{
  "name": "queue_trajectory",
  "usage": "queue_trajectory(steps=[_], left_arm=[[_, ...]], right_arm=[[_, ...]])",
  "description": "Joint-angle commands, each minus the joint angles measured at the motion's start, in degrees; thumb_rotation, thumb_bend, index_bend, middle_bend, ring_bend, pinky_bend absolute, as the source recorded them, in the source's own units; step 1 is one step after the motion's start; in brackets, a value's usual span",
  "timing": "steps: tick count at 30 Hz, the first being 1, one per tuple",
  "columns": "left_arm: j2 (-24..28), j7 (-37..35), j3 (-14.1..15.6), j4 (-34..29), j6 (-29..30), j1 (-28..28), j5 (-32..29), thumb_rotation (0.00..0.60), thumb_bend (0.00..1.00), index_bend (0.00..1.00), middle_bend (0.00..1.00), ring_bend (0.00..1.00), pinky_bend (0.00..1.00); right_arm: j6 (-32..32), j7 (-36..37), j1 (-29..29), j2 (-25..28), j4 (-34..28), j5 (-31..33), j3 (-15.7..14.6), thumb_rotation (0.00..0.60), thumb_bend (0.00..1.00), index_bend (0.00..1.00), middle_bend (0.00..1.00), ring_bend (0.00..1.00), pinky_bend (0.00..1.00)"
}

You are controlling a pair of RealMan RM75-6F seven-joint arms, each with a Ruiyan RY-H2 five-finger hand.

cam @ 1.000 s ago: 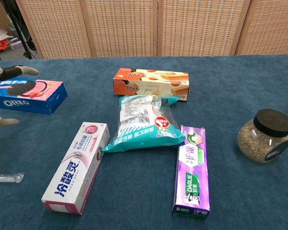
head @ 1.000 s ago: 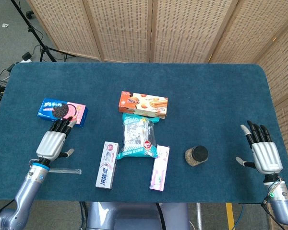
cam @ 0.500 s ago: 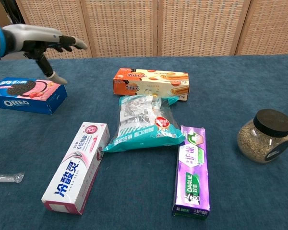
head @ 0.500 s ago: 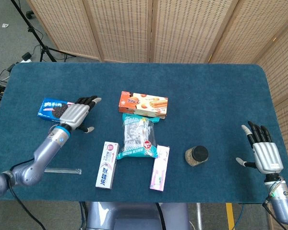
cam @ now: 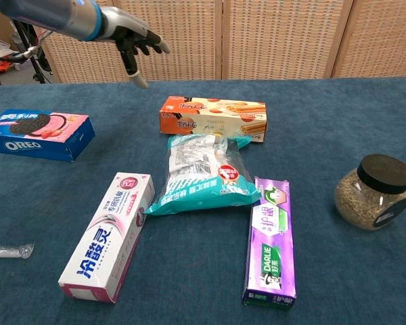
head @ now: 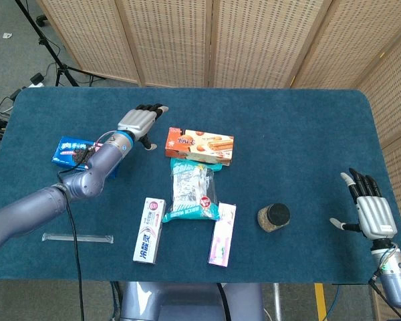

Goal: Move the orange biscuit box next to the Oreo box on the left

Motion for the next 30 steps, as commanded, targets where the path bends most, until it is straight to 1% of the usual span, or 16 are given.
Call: queue_trajectory(steps=[1,3,6,12,21,30], left_arm=[[-8.22,-5.64,5.06,13.98,-10.89,-8.31,-4.86,0.600,0.24,0.00,0.00,0.00,0.00],[-10.67,-7.86,6.64,18.27,-13.31,-10.17,-3.84,0.600,0.24,0.00,0.00,0.00,0.00],[-14.13,-10.78,8.41,23.59,-15.29,-12.34,-1.21,0.600,0.24,0.00,0.00,0.00,0.00],[-19.62,-17.31,9.59,31.69,-19.29,-15.06,4.42,0.600,0.24,0.00,0.00,0.00,0.00],[-25.25,-24.49,9.14,39.36,-22.95,-16.54,12.68,0.600,0.23,0.00,0.00,0.00,0.00],[-28.86,-28.29,7.56,43.46,-23.89,-16.87,19.47,0.600,0.23,0.00,0.00,0.00,0.00]], right_arm=[[-1.04,1.94,0.03,-0.06,1.16,0.15,0.48,0.600,0.00,0.00,0.00,0.00,0.00],[-1.49,2.84,0.04,-0.20,1.71,0.36,0.78,0.600,0.00,0.00,0.00,0.00,0.00],[-2.20,3.91,0.05,-0.32,2.45,0.61,1.12,0.600,0.00,0.00,0.00,0.00,0.00],[-3.32,5.45,-0.01,-0.52,3.36,0.62,1.44,0.600,0.00,0.00,0.00,0.00,0.00],[-4.22,6.93,-0.15,-0.61,4.06,0.62,1.89,0.600,0.00,0.00,0.00,0.00,0.00],[-4.66,7.76,-0.30,-0.69,4.48,0.55,2.22,0.600,0.00,0.00,0.00,0.00,0.00]])
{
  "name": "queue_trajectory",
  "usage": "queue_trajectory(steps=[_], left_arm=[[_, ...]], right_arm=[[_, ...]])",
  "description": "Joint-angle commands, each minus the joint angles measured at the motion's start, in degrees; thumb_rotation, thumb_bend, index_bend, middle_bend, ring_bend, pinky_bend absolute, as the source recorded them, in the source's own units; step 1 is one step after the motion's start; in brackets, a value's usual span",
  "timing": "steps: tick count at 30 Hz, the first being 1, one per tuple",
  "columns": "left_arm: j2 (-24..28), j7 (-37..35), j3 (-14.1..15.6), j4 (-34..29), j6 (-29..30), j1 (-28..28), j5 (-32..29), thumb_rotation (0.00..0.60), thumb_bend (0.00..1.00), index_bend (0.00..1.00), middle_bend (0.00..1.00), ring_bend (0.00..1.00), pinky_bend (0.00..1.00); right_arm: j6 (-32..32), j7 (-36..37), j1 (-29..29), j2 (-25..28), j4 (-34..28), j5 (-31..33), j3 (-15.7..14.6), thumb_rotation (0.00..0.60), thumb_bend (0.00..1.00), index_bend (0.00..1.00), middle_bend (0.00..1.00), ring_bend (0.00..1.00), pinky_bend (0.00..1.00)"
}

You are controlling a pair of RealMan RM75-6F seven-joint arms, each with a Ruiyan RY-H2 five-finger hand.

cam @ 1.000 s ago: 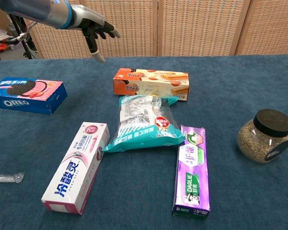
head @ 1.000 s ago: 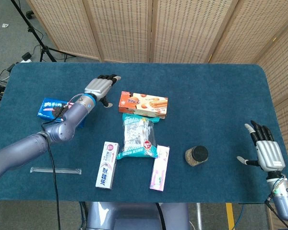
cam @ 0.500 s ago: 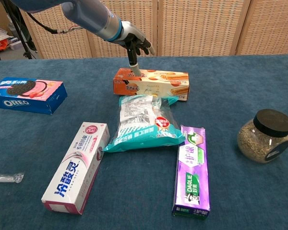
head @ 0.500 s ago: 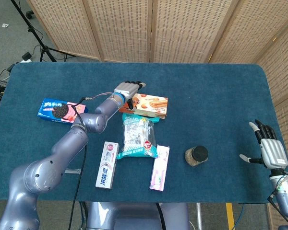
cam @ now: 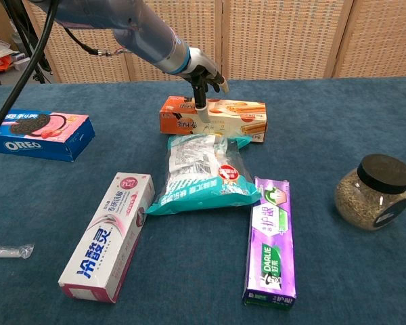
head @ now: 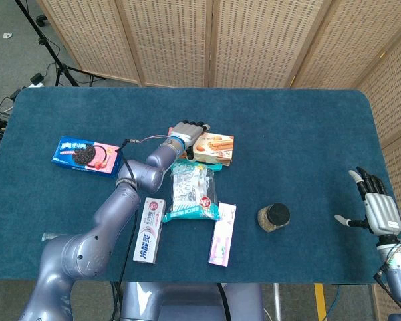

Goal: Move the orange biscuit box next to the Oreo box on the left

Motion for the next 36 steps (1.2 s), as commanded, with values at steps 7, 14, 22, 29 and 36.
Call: queue_trajectory(steps=[7,14,22,29,36], left_arm=[[-3.37,-3.49,-1.73,3.70,-0.58,0.25,6.52,0.600,0.23,0.00,0.00,0.00,0.00],[-5.07,-6.20,-2.64,5.97,-0.50,0.94,11.28,0.600,0.24,0.00,0.00,0.00,0.00],[-6.55,-9.62,-3.74,8.05,0.09,1.67,15.25,0.600,0.24,0.00,0.00,0.00,0.00],[-7.94,-12.29,-4.30,9.80,0.43,2.56,18.20,0.600,0.25,0.01,0.00,0.00,0.00],[-9.28,-14.33,-4.49,10.97,0.90,2.99,20.99,0.600,0.34,0.13,0.00,0.00,0.00]], right_arm=[[-0.58,0.62,-0.08,-0.05,0.48,0.00,0.25,0.600,0.00,0.00,0.00,0.00,0.00],[-0.84,0.62,-0.18,-0.09,0.56,-0.06,0.41,0.600,0.00,0.00,0.00,0.00,0.00],[-0.91,0.75,-0.37,-0.10,0.79,-0.15,0.56,0.600,0.00,0.00,0.00,0.00,0.00],[-1.38,0.88,-0.40,-0.24,1.28,0.07,0.71,0.600,0.00,0.00,0.00,0.00,0.00],[-1.76,1.09,-0.40,-0.45,1.82,0.34,0.95,0.600,0.00,0.00,0.00,0.00,0.00]])
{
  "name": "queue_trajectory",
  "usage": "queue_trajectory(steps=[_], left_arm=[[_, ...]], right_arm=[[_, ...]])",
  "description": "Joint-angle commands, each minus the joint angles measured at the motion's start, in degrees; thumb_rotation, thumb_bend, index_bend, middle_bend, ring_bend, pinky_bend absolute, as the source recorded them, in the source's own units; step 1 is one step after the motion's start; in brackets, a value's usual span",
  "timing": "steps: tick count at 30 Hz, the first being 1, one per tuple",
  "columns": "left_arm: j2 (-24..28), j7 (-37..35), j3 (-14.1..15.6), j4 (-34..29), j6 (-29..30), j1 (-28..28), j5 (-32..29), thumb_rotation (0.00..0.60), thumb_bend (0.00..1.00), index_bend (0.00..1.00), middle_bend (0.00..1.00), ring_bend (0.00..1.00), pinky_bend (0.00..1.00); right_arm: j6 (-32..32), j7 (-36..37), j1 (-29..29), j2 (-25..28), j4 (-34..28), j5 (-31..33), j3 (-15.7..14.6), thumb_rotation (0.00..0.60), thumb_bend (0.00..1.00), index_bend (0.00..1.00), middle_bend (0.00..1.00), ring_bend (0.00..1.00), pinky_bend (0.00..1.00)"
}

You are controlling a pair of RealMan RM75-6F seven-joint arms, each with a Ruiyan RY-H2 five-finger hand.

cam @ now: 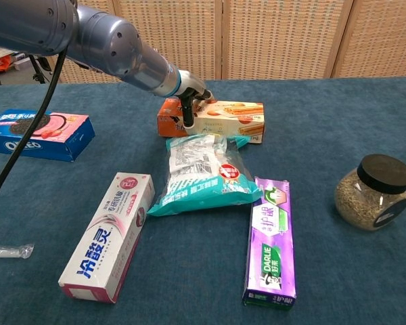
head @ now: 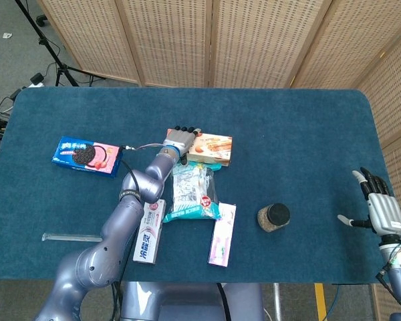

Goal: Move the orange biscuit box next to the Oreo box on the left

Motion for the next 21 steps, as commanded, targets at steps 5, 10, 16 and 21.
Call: queue_trajectory(steps=[5,10,16,21], left_arm=[[-1.98,-1.19,0.13,2.12,3.31,0.48,2.56,0.600,0.46,0.25,0.01,0.04,0.01],[-2.89,-0.60,-0.07,3.40,5.87,0.90,4.57,0.600,0.50,0.32,0.07,0.09,0.04],[-2.93,0.30,-1.28,3.90,7.53,1.08,5.59,0.600,0.53,0.35,0.10,0.11,0.06],[-2.39,0.76,-2.59,3.88,8.14,1.04,5.69,0.600,0.53,0.35,0.10,0.11,0.06]], right_arm=[[-0.26,0.20,0.04,-0.16,0.32,-0.10,0.00,0.600,0.00,0.00,0.00,0.00,0.00],[-0.34,0.29,0.07,-0.23,0.41,-0.17,0.09,0.600,0.00,0.00,0.00,0.00,0.00],[-0.25,0.23,0.05,-0.24,0.27,-0.28,0.18,0.600,0.00,0.00,0.00,0.00,0.00],[-0.10,0.11,0.00,-0.13,0.02,-0.38,0.23,0.600,0.00,0.00,0.00,0.00,0.00]])
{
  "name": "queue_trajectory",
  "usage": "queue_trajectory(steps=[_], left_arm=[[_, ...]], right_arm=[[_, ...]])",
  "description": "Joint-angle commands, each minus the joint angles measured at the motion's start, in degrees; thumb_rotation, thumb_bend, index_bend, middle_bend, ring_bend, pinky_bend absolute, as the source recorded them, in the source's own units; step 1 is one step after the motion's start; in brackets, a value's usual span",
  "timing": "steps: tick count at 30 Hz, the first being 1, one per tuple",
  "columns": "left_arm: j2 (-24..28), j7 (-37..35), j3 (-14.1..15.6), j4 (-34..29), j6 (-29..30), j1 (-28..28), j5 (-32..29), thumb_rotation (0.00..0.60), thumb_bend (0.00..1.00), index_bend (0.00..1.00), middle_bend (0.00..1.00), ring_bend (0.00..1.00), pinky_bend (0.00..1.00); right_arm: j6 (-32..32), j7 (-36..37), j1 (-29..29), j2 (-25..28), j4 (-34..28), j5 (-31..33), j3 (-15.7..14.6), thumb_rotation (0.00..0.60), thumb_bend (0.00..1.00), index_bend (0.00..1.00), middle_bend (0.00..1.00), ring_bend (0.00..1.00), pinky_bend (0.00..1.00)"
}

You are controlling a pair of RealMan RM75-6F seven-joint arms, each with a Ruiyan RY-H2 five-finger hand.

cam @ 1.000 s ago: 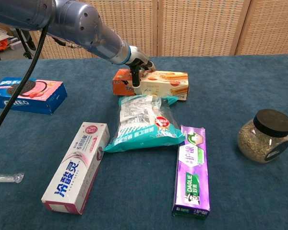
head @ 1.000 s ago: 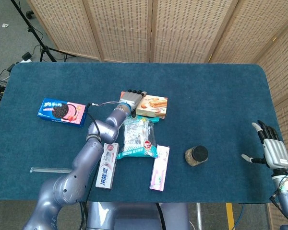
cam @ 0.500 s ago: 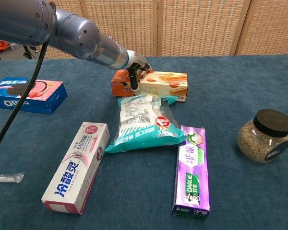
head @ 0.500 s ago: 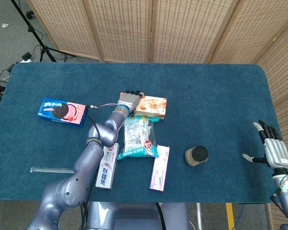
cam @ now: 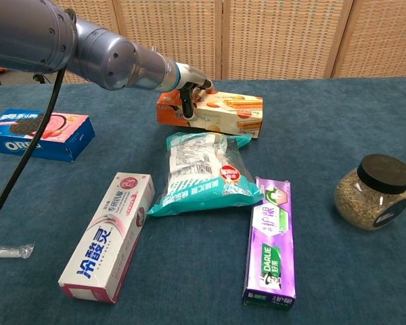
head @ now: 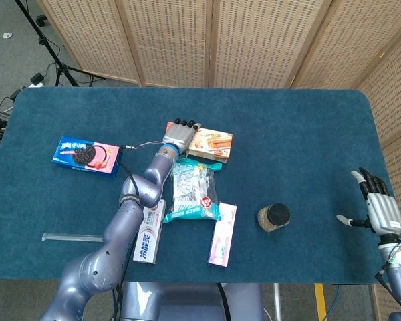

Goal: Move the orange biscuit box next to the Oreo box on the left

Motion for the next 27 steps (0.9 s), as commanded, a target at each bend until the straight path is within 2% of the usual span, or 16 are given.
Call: queue_trajectory(steps=[1,10,14,17,19,23,27], left_arm=[[0.45,0.14,-0.84,-0.05,0.44,-0.03,-0.11,0.600,0.53,0.35,0.10,0.11,0.06],[4.07,0.88,-3.10,-1.39,2.18,0.05,-0.44,0.600,0.53,0.35,0.10,0.11,0.06],[8.19,1.21,-4.60,-5.35,3.66,1.33,-0.84,0.600,0.53,0.35,0.10,0.13,0.07],[13.21,1.67,-5.26,-11.93,5.31,3.44,-0.80,0.600,0.53,0.35,0.10,0.13,0.07],[17.80,2.39,-5.11,-18.69,7.30,5.59,-0.38,0.600,0.53,0.35,0.10,0.13,0.07],[29.36,4.37,-4.41,-37.15,12.74,10.92,-0.19,0.600,0.52,0.35,0.10,0.13,0.07],[45.55,10.00,-2.35,-63.47,20.84,17.20,-5.02,0.600,0.52,0.35,0.10,0.13,0.07]], right_arm=[[0.05,-0.12,-0.02,0.04,-0.09,-0.03,0.02,0.600,0.00,0.00,0.00,0.00,0.00],[0.34,-0.83,-0.17,0.33,-0.31,0.29,0.33,0.600,0.00,0.00,0.00,0.00,0.00],[0.91,-1.89,-0.38,0.26,-0.47,0.44,0.53,0.600,0.00,0.00,0.00,0.00,0.00],[1.21,-3.25,-0.49,0.23,-0.83,0.48,0.54,0.600,0.00,0.00,0.00,0.00,0.00],[1.26,-3.96,-0.50,0.14,-1.00,0.62,0.62,0.600,0.00,0.00,0.00,0.00,0.00],[0.92,-5.69,-0.46,-0.24,-0.99,1.02,0.57,0.600,0.00,0.00,0.00,0.00,0.00],[1.18,-7.89,-0.44,-0.68,-1.41,0.98,0.49,0.600,0.00,0.00,0.00,0.00,0.00]])
